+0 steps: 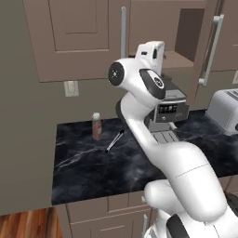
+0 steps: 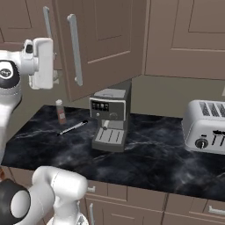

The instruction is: Pick the pan from the cabinet and place it on the stove. Then turn on the stove burner for the pan.

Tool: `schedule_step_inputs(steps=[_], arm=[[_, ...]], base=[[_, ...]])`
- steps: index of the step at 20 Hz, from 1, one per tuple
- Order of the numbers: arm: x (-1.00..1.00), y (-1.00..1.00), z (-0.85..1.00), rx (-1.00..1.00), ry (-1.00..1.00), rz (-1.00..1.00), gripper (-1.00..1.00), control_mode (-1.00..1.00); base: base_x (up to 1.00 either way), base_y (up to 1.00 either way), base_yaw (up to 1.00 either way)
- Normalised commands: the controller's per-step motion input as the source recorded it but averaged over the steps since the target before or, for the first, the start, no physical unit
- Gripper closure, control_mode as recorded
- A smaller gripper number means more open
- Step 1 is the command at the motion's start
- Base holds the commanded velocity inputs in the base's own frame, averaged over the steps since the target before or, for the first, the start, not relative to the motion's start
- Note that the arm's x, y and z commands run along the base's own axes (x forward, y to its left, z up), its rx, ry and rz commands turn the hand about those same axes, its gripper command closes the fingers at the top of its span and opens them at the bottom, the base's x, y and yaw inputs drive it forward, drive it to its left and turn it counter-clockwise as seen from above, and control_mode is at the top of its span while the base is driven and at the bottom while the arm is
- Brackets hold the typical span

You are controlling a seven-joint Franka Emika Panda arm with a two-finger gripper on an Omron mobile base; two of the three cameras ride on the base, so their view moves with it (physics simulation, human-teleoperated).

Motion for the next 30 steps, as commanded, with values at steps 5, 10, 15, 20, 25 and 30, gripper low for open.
schedule_step_inputs(steps=[5, 10, 15, 20, 25, 30], arm=[[-0.02, -0.64, -0.11, -0.04, 0.05, -0.29, -1.0, -1.0], [-0.41, -0.62, -0.14, -0.01, 0.0, -0.29, -1.0, -1.0], [-0.57, -0.56, -0.09, -0.01, 0.0, -0.29, -1.0, -1.0], [-0.45, -0.73, -0.01, 0.0, 0.01, -0.25, -1.0, -1.0], [-0.26, -0.85, 0.0, 0.0, 0.02, -0.17, -1.0, -1.0], [0.0, -0.9, 0.0, 0.02, 0.04, -0.1, -1.0, -1.0]], base=[[0.0, 0.0, 0.0], [0.0, 0.0, 0.0], [0.0, 0.0, 0.0], [0.0, 0.0, 0.0], [0.0, 0.0, 0.0], [0.0, 0.0, 0.0]])
